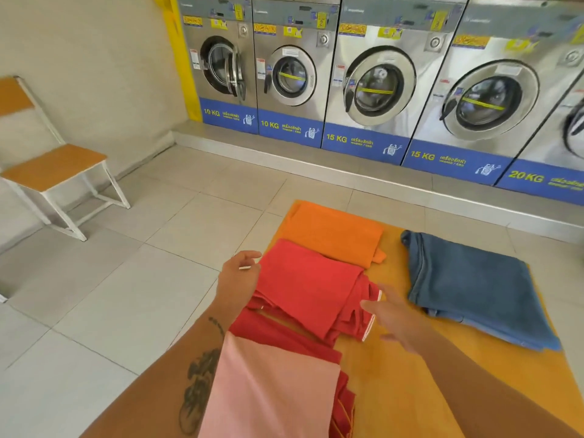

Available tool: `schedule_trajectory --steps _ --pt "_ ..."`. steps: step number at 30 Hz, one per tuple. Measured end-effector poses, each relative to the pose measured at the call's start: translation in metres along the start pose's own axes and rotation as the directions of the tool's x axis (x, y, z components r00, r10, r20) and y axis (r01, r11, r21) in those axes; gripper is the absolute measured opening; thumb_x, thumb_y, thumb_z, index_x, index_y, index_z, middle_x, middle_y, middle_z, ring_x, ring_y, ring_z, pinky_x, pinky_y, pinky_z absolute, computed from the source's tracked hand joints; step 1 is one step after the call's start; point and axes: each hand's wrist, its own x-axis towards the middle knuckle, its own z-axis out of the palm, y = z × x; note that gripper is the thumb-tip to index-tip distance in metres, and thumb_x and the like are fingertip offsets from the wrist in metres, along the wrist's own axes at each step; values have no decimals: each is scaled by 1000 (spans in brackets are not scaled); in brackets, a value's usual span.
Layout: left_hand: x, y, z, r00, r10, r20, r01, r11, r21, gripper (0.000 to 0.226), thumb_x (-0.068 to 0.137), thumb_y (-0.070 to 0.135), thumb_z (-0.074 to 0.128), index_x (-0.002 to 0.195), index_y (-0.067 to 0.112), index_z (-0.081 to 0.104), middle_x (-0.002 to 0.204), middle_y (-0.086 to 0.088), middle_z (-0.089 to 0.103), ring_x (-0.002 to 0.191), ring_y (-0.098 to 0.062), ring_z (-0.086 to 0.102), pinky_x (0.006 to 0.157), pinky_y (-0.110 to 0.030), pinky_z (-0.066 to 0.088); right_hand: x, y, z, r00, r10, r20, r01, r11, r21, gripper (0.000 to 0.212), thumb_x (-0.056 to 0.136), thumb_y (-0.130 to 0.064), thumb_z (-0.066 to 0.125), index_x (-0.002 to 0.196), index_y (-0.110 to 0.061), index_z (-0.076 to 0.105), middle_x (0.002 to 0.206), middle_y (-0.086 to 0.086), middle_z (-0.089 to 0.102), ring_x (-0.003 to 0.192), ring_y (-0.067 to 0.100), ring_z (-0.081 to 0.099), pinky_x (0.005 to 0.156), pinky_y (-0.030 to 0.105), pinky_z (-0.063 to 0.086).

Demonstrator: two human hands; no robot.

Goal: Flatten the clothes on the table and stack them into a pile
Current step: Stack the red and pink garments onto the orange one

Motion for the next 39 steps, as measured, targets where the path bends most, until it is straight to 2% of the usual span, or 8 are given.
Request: schedule_trajectory --steps 8,11,17,22,26,29,33,39 --pt "62 -30 0 953 -19 301 -62 965 255 36 93 21 57 126 34 64 127 1 57 98 -13 59 74 -18 43 41 0 58 958 154 -242 -86 959 269 84 61 -48 72 134 -41 32 118 6 63 96 35 68 71 46 59" --pt "75 -30 4 924 -40 380 -76 956 284 42 93 18 56 132 35 61 121 3 61 75 -2 57 65 -10 43 28 -17 74 965 153 -213 -73 936 345 75 78 -36 72 137 -44 26 118 4 63 98 34 68 62 37 55" --pt "94 -27 13 887 -90 452 -64 947 315 47 93 19 58 135 38 57 143 1 50 85 1 53 69 -14 38 40 -20 94 974 -57 -221 126 941 315 95 72 -23 75 143 -58 23 130 -14 55 112 17 60 94 49 54" --pt "99 -21 18 817 -161 554 49 976 213 48 88 14 65 126 43 63 139 2 54 113 -19 57 96 -36 50 38 -24 104 963 -76 -259 135 967 216 61 81 -5 60 128 -43 54 125 -7 51 97 10 56 80 33 54" --pt "99 -8 14 742 -187 644 126 982 140 50 87 5 66 121 42 67 128 3 59 103 -19 65 80 -31 57 29 -25 76 949 -139 -283 194 965 178 55 81 -1 60 113 -45 63 117 -6 59 92 20 63 70 40 58" --pt "105 7 17 756 -81 649 76 996 36 52 88 6 67 117 49 67 129 9 58 108 -20 63 90 -39 57 26 -38 40 933 -222 -284 276 946 167 56 83 1 63 112 -47 65 117 -6 60 93 25 63 74 46 60" --pt "125 40 45 817 50 575 -21 998 -57 53 90 6 65 117 51 66 130 12 56 108 -16 61 88 -37 57 57 -70 3 868 -338 -363 405 906 123 58 82 4 65 115 -43 65 143 -5 46 113 19 57 73 26 53" --pt "183 61 108 894 215 392 -254 966 48 52 94 6 59 131 42 58 131 10 51 107 -11 57 79 -19 49 139 -105 -17 819 -355 -452 444 889 108 57 84 -1 64 127 -37 57 121 -12 52 94 3 56 72 24 52"
